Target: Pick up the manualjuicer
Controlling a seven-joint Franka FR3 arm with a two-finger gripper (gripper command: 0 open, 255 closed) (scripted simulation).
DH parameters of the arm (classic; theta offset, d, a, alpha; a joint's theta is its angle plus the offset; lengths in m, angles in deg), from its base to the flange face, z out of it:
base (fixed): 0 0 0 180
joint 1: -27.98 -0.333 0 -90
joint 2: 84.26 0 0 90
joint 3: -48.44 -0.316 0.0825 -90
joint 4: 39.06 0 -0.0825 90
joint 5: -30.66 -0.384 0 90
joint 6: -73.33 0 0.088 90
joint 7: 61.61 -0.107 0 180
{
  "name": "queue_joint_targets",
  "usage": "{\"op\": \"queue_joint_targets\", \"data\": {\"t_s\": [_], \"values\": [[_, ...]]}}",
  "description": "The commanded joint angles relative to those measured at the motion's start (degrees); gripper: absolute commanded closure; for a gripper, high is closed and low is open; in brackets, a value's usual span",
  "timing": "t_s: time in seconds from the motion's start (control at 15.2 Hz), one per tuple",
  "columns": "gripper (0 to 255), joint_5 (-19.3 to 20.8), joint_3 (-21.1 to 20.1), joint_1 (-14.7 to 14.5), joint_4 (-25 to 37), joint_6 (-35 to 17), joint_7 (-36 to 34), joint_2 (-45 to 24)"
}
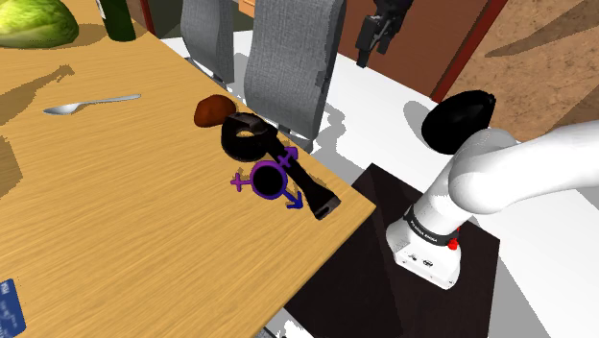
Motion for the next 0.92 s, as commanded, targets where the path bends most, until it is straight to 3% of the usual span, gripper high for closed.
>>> {"op": "queue_joint_targets", "data": {"t_s": [0.0, 0.86], "values": [[0, 0.0, 0.0, 0.0, 0.0, 0.0, 0.0, 0.0], [0, -10.26, -15.03, -5.64, -9.12, -17.28, -18.97, -0.98]]}}
